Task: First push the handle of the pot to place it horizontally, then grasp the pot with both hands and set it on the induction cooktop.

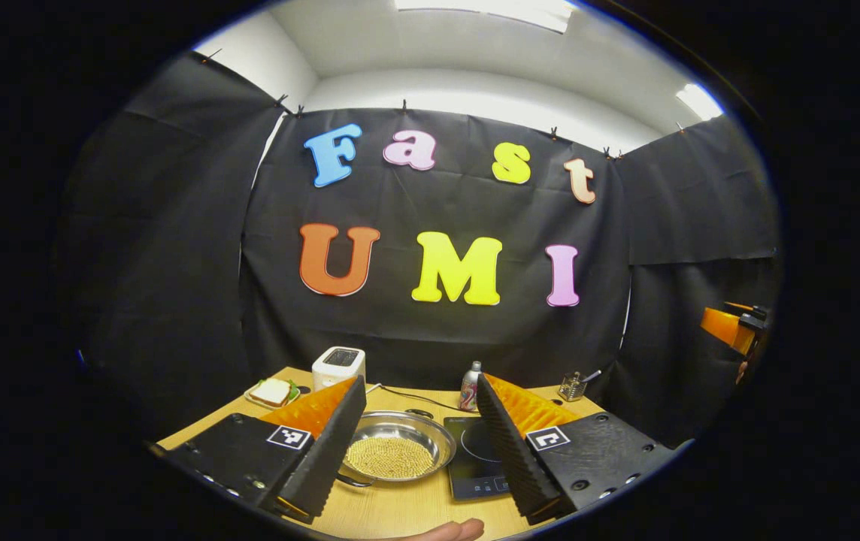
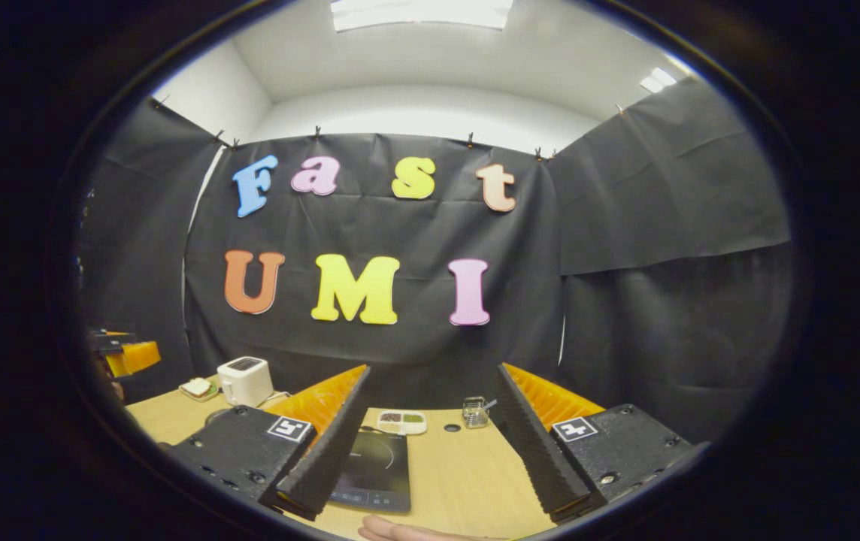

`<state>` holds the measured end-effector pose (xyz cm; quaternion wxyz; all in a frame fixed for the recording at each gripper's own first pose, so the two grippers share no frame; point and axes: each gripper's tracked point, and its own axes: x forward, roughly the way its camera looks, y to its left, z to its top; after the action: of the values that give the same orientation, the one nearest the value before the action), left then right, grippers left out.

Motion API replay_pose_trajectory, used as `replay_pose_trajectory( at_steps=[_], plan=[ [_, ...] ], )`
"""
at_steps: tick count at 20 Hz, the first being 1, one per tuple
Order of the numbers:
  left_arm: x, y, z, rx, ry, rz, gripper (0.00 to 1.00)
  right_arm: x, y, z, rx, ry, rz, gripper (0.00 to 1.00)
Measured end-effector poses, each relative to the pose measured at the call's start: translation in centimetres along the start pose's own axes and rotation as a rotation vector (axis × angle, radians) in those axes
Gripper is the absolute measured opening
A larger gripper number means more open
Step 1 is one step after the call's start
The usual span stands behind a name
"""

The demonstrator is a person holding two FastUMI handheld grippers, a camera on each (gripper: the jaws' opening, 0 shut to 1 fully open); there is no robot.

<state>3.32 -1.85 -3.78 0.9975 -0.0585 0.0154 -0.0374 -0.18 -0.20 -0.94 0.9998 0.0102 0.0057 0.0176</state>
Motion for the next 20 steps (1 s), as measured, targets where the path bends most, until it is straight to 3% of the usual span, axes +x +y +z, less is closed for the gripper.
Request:
replay_pose_trajectory(
  at_steps=[1,3,4,6,7,8,9,10,11,20],
  plan=[
    [0.4,0.4,-0.9,-0.005,0.032,0.005,0.86,0.1,0.1,-0.1,0.0,0.003,0.004,1.0],
    [1.5,0.9,-3.0,0.002,0.099,-0.006,0.82,0.1,0.2,-0.5,-0.001,0.005,0.008,1.0],
    [1.9,0.3,-4.4,0.0,0.151,-0.05,0.76,0.2,0.2,-0.6,-0.002,0.008,0.008,1.0],
    [2.3,-0.3,-7.7,-0.026,0.269,-0.089,0.62,0.4,0.3,-0.8,-0.002,0.011,0.011,1.0],
    [2.1,0.0,-8.9,-0.03,0.325,-0.093,0.25,0.5,0.5,-1.0,-0.002,0.013,0.012,1.0],
    [2.3,0.3,-10.0,-0.027,0.365,-0.097,0.39,0.6,0.5,-1.0,-0.002,0.014,0.014,1.0],
    [2.8,0.6,-11.4,-0.023,0.41,-0.093,0.36,0.7,0.6,-1.3,-0.001,0.015,0.013,1.0],
    [2.9,1.3,-12.7,-0.022,0.451,-0.071,0.1,0.9,0.6,-1.5,-0.002,0.019,0.015,1.0],
    [3.4,1.7,-14.2,-0.02,0.499,-0.06,0.01,1.0,0.7,-1.8,-0.003,0.024,0.016,1.0],
    [5.0,4.0,-24.3,0.002,0.752,0.01,0.0,1.9,0.8,-3.5,-0.004,0.059,0.018,1.0]
  ],
)
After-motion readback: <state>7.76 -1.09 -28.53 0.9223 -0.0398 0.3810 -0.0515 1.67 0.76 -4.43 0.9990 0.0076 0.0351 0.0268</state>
